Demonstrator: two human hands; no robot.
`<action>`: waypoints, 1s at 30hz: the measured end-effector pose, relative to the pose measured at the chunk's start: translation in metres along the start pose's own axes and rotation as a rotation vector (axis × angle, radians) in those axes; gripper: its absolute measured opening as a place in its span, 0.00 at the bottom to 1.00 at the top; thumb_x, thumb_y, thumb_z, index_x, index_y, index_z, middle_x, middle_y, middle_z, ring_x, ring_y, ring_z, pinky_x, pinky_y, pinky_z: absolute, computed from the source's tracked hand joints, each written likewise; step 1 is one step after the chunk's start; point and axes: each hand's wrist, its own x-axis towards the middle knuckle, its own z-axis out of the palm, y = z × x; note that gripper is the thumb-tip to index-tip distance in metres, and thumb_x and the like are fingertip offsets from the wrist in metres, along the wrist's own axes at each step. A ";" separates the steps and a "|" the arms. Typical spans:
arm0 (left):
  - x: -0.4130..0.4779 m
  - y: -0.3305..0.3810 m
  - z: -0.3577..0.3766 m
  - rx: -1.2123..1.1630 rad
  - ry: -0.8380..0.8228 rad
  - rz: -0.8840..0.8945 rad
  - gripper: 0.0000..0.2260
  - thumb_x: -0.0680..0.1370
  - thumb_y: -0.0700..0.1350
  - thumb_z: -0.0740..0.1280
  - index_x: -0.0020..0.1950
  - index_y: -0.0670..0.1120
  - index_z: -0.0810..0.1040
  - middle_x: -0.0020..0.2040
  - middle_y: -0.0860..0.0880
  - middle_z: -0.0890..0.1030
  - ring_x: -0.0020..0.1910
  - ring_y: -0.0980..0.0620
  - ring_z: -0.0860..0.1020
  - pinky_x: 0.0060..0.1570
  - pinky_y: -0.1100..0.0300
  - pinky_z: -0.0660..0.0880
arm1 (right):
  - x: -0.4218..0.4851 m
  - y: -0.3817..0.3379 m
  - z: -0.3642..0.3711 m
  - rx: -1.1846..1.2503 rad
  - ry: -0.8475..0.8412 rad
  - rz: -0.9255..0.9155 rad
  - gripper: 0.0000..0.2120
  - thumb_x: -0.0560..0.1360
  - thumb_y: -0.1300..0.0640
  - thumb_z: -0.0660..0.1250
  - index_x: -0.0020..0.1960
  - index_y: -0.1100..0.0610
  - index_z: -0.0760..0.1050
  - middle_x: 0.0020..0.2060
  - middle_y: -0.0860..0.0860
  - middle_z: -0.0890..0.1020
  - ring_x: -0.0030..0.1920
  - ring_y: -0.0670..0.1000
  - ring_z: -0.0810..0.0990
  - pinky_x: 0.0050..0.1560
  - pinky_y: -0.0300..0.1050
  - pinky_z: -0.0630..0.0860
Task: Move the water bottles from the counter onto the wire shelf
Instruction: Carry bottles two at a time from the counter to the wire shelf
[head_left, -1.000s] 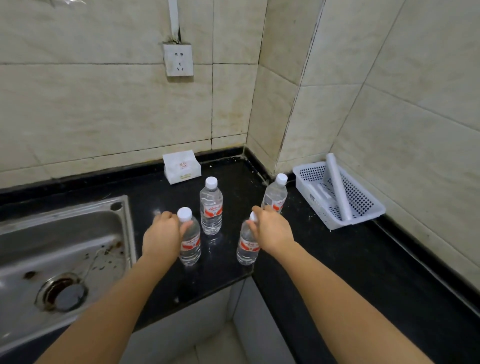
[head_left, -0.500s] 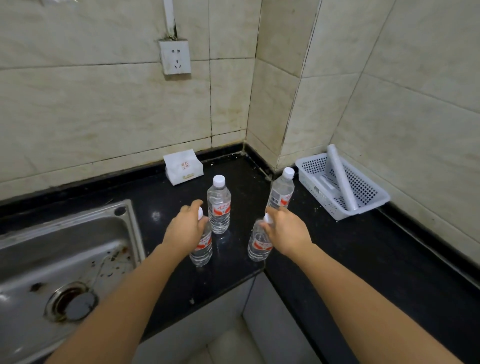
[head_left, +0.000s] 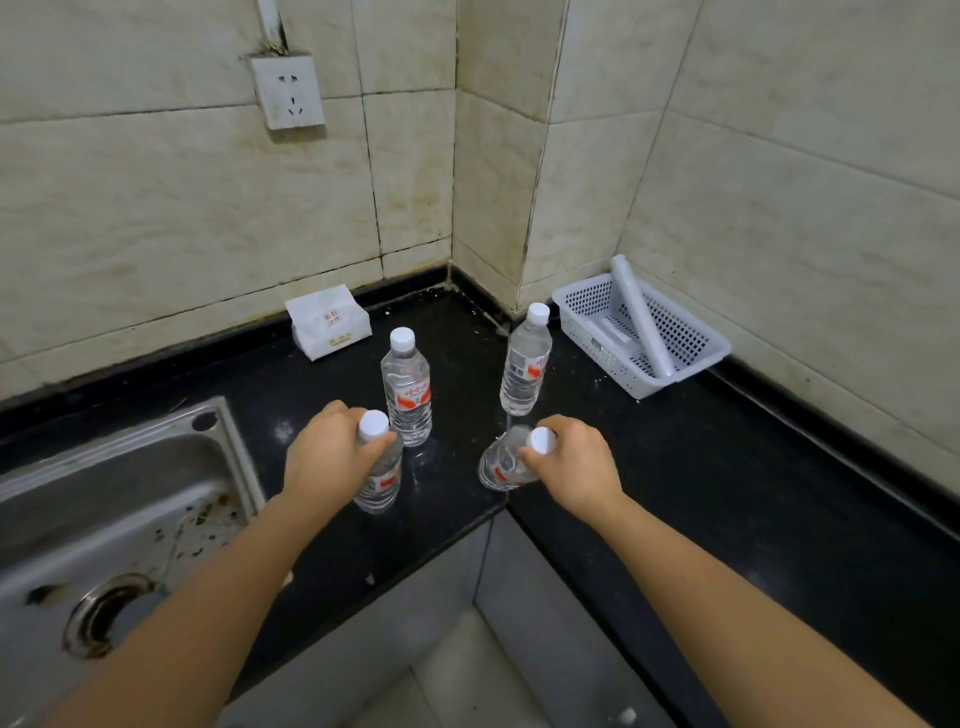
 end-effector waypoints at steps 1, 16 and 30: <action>-0.001 0.004 0.000 0.022 -0.022 0.020 0.11 0.74 0.55 0.67 0.47 0.47 0.79 0.40 0.51 0.72 0.38 0.53 0.74 0.35 0.59 0.68 | -0.005 0.005 -0.004 0.035 -0.006 0.032 0.12 0.72 0.54 0.72 0.54 0.56 0.79 0.48 0.53 0.82 0.48 0.53 0.81 0.49 0.53 0.80; -0.134 0.170 0.051 -0.057 -0.346 0.564 0.12 0.72 0.60 0.65 0.40 0.52 0.77 0.38 0.52 0.73 0.38 0.52 0.75 0.34 0.58 0.67 | -0.177 0.118 -0.147 0.065 0.046 0.284 0.05 0.66 0.54 0.74 0.40 0.54 0.82 0.37 0.50 0.84 0.38 0.49 0.81 0.39 0.49 0.80; -0.409 0.419 0.094 -0.340 -0.516 1.017 0.14 0.70 0.58 0.68 0.36 0.48 0.77 0.37 0.50 0.74 0.36 0.51 0.75 0.38 0.52 0.73 | -0.509 0.273 -0.282 0.007 0.483 0.479 0.05 0.70 0.53 0.72 0.43 0.53 0.80 0.37 0.46 0.82 0.39 0.47 0.80 0.37 0.45 0.76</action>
